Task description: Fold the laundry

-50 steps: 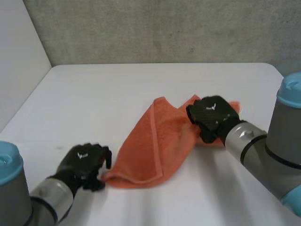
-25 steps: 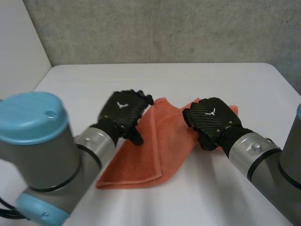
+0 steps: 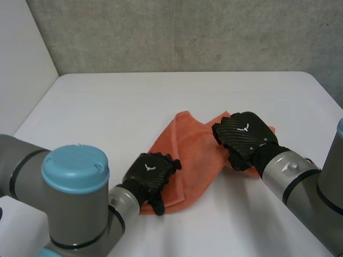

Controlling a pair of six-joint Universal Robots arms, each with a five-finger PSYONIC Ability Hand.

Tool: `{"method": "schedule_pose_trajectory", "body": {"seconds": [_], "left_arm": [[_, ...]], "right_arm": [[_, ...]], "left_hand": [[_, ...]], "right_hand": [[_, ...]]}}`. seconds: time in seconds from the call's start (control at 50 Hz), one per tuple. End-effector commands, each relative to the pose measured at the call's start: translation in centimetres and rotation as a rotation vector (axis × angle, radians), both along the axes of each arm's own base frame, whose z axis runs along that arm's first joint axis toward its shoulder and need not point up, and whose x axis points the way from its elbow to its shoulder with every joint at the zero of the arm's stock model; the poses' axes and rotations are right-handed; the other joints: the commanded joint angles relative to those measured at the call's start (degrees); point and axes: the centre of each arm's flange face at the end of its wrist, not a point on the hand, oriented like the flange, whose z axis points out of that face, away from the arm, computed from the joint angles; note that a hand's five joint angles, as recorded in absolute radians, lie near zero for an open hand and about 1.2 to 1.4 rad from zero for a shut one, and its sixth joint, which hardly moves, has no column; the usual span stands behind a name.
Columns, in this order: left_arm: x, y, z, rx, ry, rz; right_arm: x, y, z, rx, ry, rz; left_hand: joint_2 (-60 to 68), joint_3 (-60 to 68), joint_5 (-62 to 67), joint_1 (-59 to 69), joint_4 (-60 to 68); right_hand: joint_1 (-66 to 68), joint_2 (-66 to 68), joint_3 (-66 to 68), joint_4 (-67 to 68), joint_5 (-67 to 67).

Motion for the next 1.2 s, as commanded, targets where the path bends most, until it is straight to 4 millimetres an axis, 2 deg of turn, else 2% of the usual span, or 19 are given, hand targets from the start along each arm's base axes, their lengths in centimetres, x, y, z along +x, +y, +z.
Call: {"method": "schedule_pose_trajectory", "body": {"seconds": [0.02,0.12,0.22,0.34,0.46,0.58,0.68,0.72,0.76,0.82,0.88,0.92,0.98,1.0,1.04,1.14,1.16,1.18,1.2], "left_arm": [[-0.6,1.0,-0.5,0.001,0.0,-0.034],[-1.0,1.2,-1.2,0.003,-0.006,-0.047],[-1.5,0.7,-1.9,-0.013,0.007,-0.044],[-2.3,-0.2,-1.8,-0.057,0.039,-0.037],[-3.0,0.3,-1.7,-0.062,0.047,-0.059],[-3.2,0.6,-2.0,-0.055,0.045,-0.069],[-3.1,0.5,-2.5,-0.049,0.036,-0.063],[-3.0,0.4,-2.5,-0.055,0.031,-0.048],[-2.9,0.2,-2.5,-0.06,0.025,-0.03],[-2.3,-0.4,-2.0,-0.089,0.014,0.024],[-1.5,-1.1,-0.6,-0.126,0.018,0.089],[-0.7,-1.4,0.2,-0.142,0.016,0.116],[0.5,-1.8,0.0,-0.166,-0.056,0.116],[0.8,-2.0,-0.2,-0.176,-0.081,0.115],[1.2,-2.3,-0.4,-0.199,-0.132,0.107],[1.3,-4.0,-0.4,-0.295,-0.23,0.087],[1.2,-4.7,-0.1,-0.321,-0.228,0.093],[0.8,-6.3,1.0,-0.378,-0.211,0.114],[0.4,-7.4,2.0,-0.423,-0.189,0.132]], "right_arm": [[0.0,0.0,0.0,0.007,-0.006,-0.005],[-0.1,-0.1,0.0,0.008,-0.01,-0.01],[-0.1,-0.2,0.4,0.026,-0.043,-0.023],[-0.3,0.2,1.3,0.045,-0.076,-0.033],[-0.6,0.8,2.3,0.068,-0.112,-0.041],[-0.6,0.7,2.5,0.101,-0.16,-0.057],[-0.6,0.6,2.5,0.108,-0.169,-0.058],[-0.5,0.7,2.5,0.109,-0.167,-0.057],[-0.5,0.7,2.4,0.109,-0.165,-0.053],[-0.4,0.7,2.1,0.109,-0.148,-0.047],[-0.4,0.6,1.8,0.11,-0.126,-0.045],[-0.6,0.8,-0.3,0.142,0.022,-0.022],[-0.9,1.2,-3.0,0.213,0.2,0.022],[-0.9,1.2,-3.0,0.213,0.201,0.022],[-1.1,1.1,-3.9,0.226,0.31,0.041],[-0.7,-0.3,-3.4,0.172,0.347,0.02],[-0.1,-1.6,-2.9,0.127,0.319,0.004],[0.7,-3.0,-2.1,0.067,0.281,-0.012],[0.7,-3.0,-2.1,0.066,0.281,-0.012]], "left_hand": [[2.5,2.1,2.8,1.7,2.4],[3.3,3.0,3.6,2.5,3.3],[9.4,9.0,9.7,8.6,9.3],[12.1,11.7,12.4,11.3,12.0],[14.3,13.9,14.6,13.4,14.2],[28.9,28.5,29.2,28.1,28.8],[47.0,46.7,47.3,46.2,47.0],[59.3,58.9,59.6,58.5,59.2],[61.9,61.5,62.2,61.0,61.8],[61.9,61.5,62.2,61.0,61.8],[61.9,61.5,62.2,61.0,61.8],[61.9,61.5,62.2,61.0,61.8],[61.9,61.5,62.2,61.0,61.8],[61.9,61.5,62.2,61.0,61.8],[61.9,61.5,62.2,61.0,61.8],[61.9,61.5,62.2,61.0,61.8],[61.9,61.5,62.2,61.0,61.8],[61.9,61.5,62.2,61.0,61.8],[61.9,61.5,62.2,61.0,61.8]], "right_hand": [[24.5,12.9,12.6,11.7,14.1],[24.5,12.9,12.6,11.7,14.1],[24.5,12.9,12.6,11.7,14.1],[24.5,12.9,12.6,11.7,14.1],[24.5,12.9,12.6,11.7,14.1],[24.5,12.9,12.6,11.7,14.1],[24.5,12.9,12.6,11.7,14.1],[24.5,12.9,12.6,11.7,14.1],[24.5,12.9,12.6,11.7,14.1],[24.5,12.9,12.6,11.7,14.1],[24.5,12.9,12.6,11.7,14.1],[24.5,12.9,12.6,11.7,14.1],[24.5,12.9,12.6,11.7,14.1],[24.5,12.9,12.6,11.7,14.1],[24.5,12.9,12.6,11.7,14.1],[24.5,12.9,12.6,11.7,14.1],[24.5,12.9,12.6,11.7,14.1],[24.5,12.9,12.6,11.7,14.1],[24.5,12.9,12.6,11.7,14.1]]}}
